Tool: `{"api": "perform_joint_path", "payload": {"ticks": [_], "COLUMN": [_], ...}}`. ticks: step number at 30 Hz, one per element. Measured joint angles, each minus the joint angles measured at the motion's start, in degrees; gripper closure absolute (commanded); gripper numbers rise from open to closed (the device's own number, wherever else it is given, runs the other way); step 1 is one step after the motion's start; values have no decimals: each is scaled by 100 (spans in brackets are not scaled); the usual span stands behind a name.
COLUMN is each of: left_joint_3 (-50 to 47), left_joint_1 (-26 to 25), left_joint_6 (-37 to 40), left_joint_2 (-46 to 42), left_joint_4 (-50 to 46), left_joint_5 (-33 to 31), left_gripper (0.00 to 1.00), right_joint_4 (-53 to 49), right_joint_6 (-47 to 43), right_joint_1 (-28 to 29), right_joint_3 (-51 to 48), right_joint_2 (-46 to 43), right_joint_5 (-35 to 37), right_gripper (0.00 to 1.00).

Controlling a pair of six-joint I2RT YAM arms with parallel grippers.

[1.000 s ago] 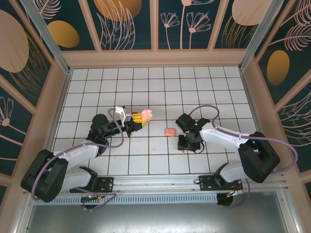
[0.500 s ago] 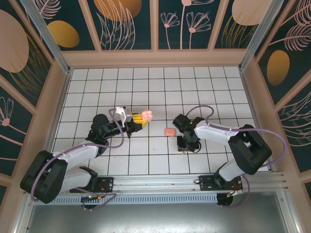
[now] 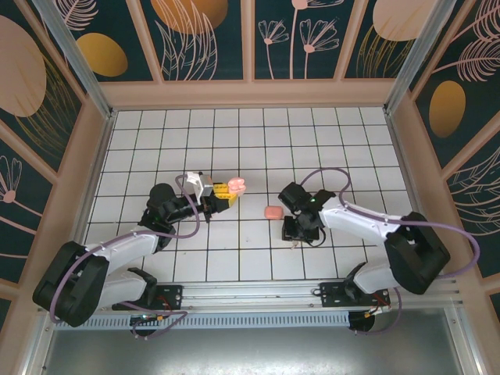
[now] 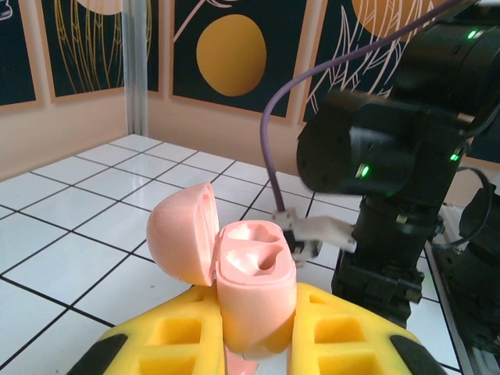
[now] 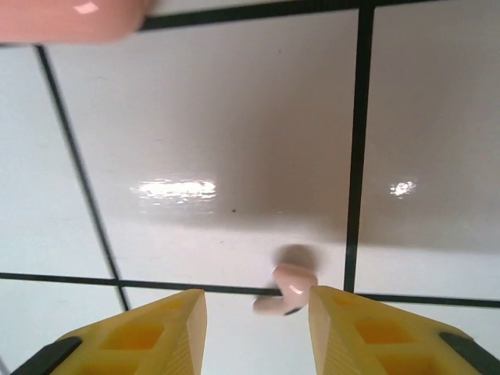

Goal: Insert wireless bluetooth earbuds into charging case

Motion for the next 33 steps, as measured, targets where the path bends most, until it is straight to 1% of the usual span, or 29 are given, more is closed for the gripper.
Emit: {"api": "perform_joint_path", "payload": {"ticks": [6, 10, 17, 28, 33], "left_joint_3": [0, 0, 2, 0, 0], "left_joint_1": [-50, -59, -59, -59, -59], "left_joint_6": [-26, -63, -85, -114, -114], "left_joint_2": [293, 302, 302, 129, 129], "left_joint_4": [46, 68, 168, 175, 173], "left_joint_5": [4, 13, 24, 20, 17], "left_gripper": [89, 89, 89, 89, 89], "right_joint_4": [-2, -7, -2, 55, 68], "right_joint_6": [638, 920, 1147, 1178, 1239], "right_joint_1": [0, -7, -7, -11, -142], "right_joint_3": [-173, -367, -426, -426, -584], "right_joint_2": [-732, -988, -1001, -761, -763], "right_joint_5": [-28, -109, -197, -306, -354], "right_gripper": [60, 60, 60, 60, 60]}}
